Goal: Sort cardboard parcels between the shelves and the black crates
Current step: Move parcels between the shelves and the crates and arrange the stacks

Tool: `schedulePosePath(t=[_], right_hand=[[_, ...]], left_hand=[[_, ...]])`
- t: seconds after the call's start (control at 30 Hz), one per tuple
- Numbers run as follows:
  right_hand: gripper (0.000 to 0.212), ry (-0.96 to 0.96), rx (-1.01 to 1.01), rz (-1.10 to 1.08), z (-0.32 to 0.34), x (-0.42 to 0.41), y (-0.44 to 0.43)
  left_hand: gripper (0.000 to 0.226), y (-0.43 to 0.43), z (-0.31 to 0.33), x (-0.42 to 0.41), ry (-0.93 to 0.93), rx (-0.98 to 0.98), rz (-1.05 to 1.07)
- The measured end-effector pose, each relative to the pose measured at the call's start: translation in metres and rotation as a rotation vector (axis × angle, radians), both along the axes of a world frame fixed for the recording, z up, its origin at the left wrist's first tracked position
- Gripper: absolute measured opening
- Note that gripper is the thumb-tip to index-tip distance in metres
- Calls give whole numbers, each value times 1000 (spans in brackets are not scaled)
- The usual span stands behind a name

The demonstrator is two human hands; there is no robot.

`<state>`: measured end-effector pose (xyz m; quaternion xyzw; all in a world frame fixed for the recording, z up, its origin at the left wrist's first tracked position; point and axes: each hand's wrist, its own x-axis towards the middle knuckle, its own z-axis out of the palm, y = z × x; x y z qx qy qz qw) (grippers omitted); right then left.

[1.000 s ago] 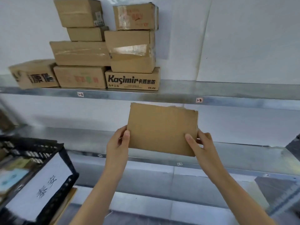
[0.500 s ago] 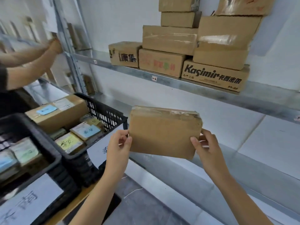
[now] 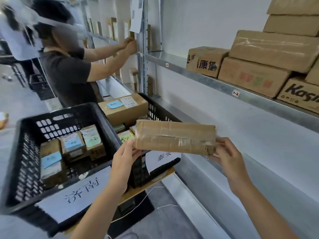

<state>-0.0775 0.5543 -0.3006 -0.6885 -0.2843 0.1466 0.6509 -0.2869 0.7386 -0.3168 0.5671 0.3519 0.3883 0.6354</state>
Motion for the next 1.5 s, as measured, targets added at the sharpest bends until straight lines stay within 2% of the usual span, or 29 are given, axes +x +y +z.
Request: schedulePosePath(t=[0.1,0.23,0.37,0.5,0.53,0.67,0.77,0.83,0.9,1.0,1.07,1.17,1.33,1.5], right_hand=[[25,91,-13,9,-4,-7,34],[49,128,-98,57,-14,-14,75],[51,89,-135,120,-12,-23,117],[48,83,-159,186,-9,-37,163],[49,81,-162,205,-7,-42,174],[60,61,-208,248,-1,-62,220],[78,116,-266,328,2,-75,253],[88,172,-290,378,5,-86,276],[90,226,-284,410,6,-98,299],[101,268,-344,465,6,-119,333],[103,235,-406,498,3,-132,351],[101,112,-416,510,-2,-149,373],[103,-166,-490,476,-30,-169,403],[98,-149,-556,410,-69,-190,417]], left_hand=[[31,23,-10,-14,16,-94,47],[39,52,-15,-29,31,-153,74],[43,84,-8,-44,57,-194,117],[32,117,-5,-65,39,-221,161],[36,125,-6,-71,53,-220,170],[75,150,-5,-99,78,-215,184],[83,165,-5,-122,60,-227,234],[80,174,-8,-136,49,-224,267],[76,183,-11,-150,33,-213,292],[77,197,-17,-172,77,-187,319],[68,208,-24,-188,157,-160,333],[39,227,-39,-210,222,-190,356],[19,255,-59,-236,251,-265,448],[24,276,-64,-244,241,-235,516]])
